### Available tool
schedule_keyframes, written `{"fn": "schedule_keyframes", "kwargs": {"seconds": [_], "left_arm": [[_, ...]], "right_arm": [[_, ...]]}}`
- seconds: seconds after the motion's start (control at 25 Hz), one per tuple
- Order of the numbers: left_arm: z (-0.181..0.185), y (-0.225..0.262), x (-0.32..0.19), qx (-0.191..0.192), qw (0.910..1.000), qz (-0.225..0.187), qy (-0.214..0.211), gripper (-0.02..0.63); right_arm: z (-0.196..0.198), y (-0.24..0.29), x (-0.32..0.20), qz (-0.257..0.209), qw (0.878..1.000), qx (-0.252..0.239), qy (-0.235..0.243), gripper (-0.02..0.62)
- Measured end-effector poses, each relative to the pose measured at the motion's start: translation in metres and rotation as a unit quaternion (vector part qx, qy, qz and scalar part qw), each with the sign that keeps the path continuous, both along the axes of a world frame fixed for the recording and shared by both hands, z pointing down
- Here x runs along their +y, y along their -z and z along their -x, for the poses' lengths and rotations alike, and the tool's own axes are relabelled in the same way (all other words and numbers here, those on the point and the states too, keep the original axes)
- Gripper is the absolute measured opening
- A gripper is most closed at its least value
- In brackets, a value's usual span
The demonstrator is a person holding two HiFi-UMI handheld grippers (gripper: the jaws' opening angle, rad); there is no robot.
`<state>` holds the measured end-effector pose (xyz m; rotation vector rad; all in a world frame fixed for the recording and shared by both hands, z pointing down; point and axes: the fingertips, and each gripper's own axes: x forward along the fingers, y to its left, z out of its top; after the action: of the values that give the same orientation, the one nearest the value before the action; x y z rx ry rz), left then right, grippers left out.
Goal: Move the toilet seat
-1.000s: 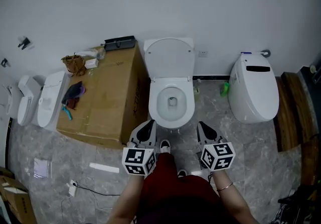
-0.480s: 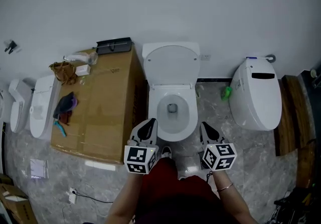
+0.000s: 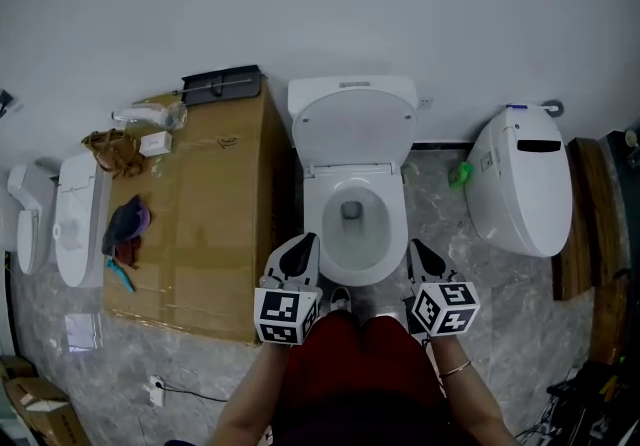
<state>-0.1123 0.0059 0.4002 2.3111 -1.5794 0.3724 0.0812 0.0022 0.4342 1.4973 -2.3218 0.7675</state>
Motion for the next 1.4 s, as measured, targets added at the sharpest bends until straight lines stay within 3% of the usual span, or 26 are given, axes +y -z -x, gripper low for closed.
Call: {"fn": "schedule_keyframes", "kwargs": {"seconds": [0.44, 0.96, 1.4], "left_arm": [[-0.008, -0.076, -0.013, 0.000, 0.9967, 0.080, 0.014, 0.028], [-0.004, -0.204, -0.014, -0.020, 0.9841, 0.174, 0.026, 0.029], [0.006, -0.309, -0.014, -0.023, 0.9709, 0.234, 0.043, 0.029]], "right_arm": [[-0.013, -0.069, -0.014, 0.069, 0.997, 0.016, 0.015, 0.017], [-0.008, -0.191, -0.003, 0.167, 0.985, 0.029, 0.034, 0.017], [0.002, -0.280, -0.006, 0.204, 0.976, 0.055, 0.060, 0.017]]}}
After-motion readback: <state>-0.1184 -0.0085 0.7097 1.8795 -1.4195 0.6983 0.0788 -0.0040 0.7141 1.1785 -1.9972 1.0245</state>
